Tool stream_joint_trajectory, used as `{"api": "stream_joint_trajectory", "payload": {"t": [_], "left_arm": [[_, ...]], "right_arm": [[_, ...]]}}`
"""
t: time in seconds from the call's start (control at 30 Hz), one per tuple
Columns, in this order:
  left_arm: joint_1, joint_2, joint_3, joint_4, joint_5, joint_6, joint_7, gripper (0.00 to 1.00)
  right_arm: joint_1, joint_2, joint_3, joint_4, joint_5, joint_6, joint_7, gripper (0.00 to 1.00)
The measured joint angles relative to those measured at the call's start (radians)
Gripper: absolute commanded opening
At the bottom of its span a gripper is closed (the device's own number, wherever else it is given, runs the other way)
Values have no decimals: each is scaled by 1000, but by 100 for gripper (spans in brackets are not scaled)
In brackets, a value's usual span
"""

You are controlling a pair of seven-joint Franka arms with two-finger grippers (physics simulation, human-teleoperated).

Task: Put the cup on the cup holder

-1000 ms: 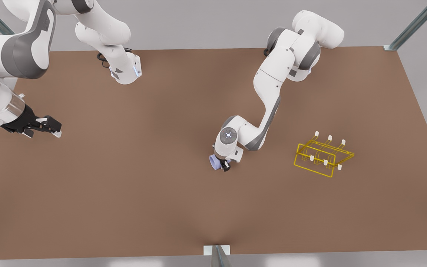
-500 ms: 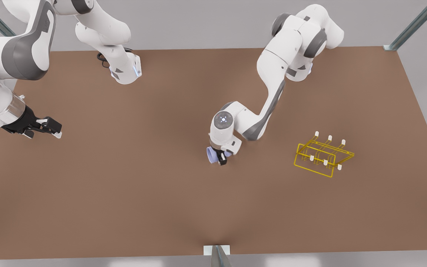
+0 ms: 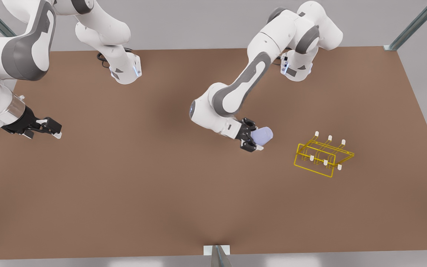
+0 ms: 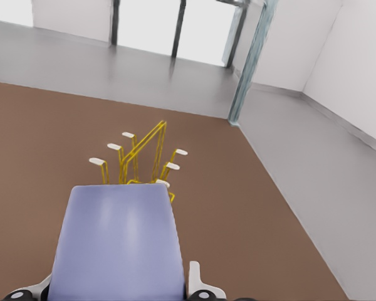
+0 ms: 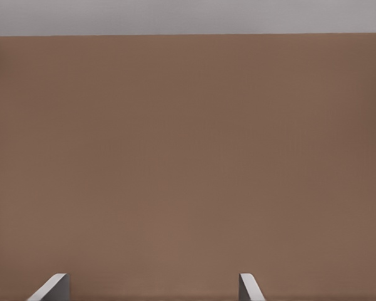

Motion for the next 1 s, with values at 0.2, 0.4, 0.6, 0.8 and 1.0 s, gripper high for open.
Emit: {"api": "stream_joint_trajectory", "payload": {"t": [0.2,0.4,0.6,0.8,1.0], "left_arm": [[-5,79,1,-2,239,-166,138,83],[6,146,11,-3,387,-226,276,83],[72,203,13,-4,420,-242,382,83],[150,202,14,-29,420,-236,454,83],[231,195,14,-82,415,-216,491,83]], "right_arm": [[0,-1,0,0,0,1,0,100],[-1,-1,0,0,0,1,1,100],[-1,-1,0,0,0,1,1,100],[-1,-1,-1,0,0,1,1,100],[-1,-1,0,0,-1,1,1,100]]}}
